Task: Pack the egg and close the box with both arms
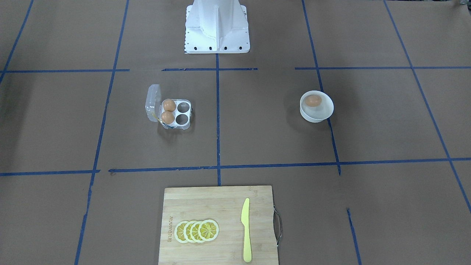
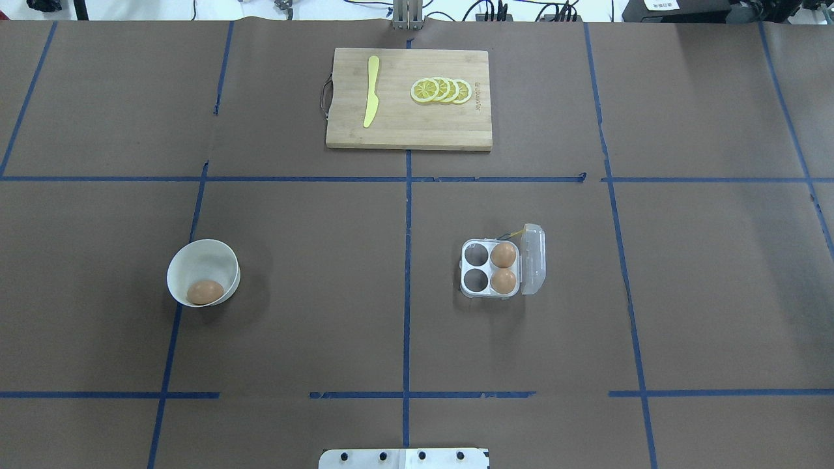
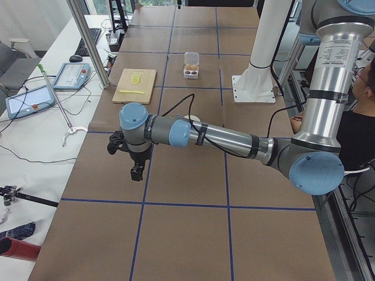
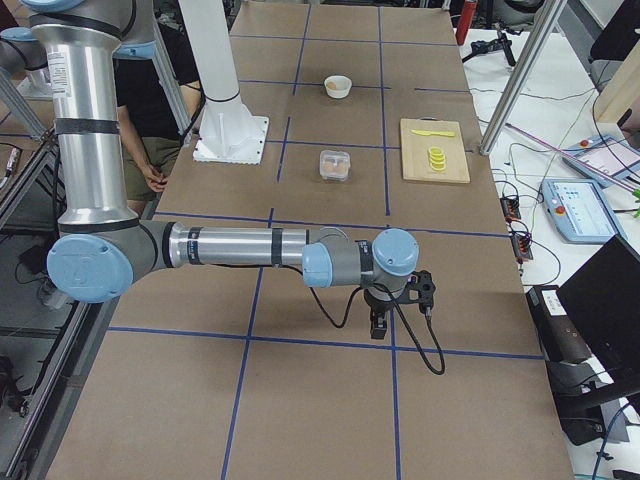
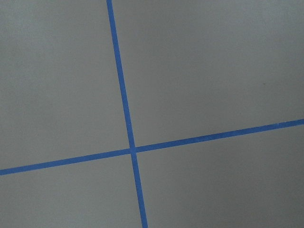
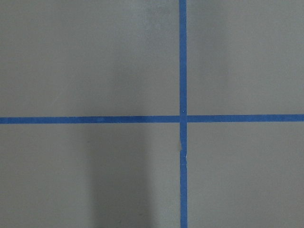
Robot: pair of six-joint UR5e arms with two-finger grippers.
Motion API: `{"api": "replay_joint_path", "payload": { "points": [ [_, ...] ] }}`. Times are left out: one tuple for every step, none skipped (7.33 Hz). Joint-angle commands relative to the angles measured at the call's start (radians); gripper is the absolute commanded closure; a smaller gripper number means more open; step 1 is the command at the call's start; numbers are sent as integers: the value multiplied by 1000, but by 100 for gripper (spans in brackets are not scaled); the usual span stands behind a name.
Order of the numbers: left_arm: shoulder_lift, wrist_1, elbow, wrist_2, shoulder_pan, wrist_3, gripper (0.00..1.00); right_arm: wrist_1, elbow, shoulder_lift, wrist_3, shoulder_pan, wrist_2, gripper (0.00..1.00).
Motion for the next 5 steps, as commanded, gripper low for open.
{"api": "replay_joint_path", "payload": {
  "points": [
    [-3,-1,0,-7,4,-3,0,2,1,-3,0,0,0,0],
    [0,-3,2,-8,4,-6,0,2,-1,-3,0,0,0,0],
    [3,-15,-4,-5,4,2,0,2,2,-4,0,0,0,0],
    [9,-53,-4,-7,5,-9,0,4,-2,-6,0,0,0,0],
    [19,-59,-4,-8,5,-6,0,4,-4,-6,-2,0,0,0]
  ]
}}
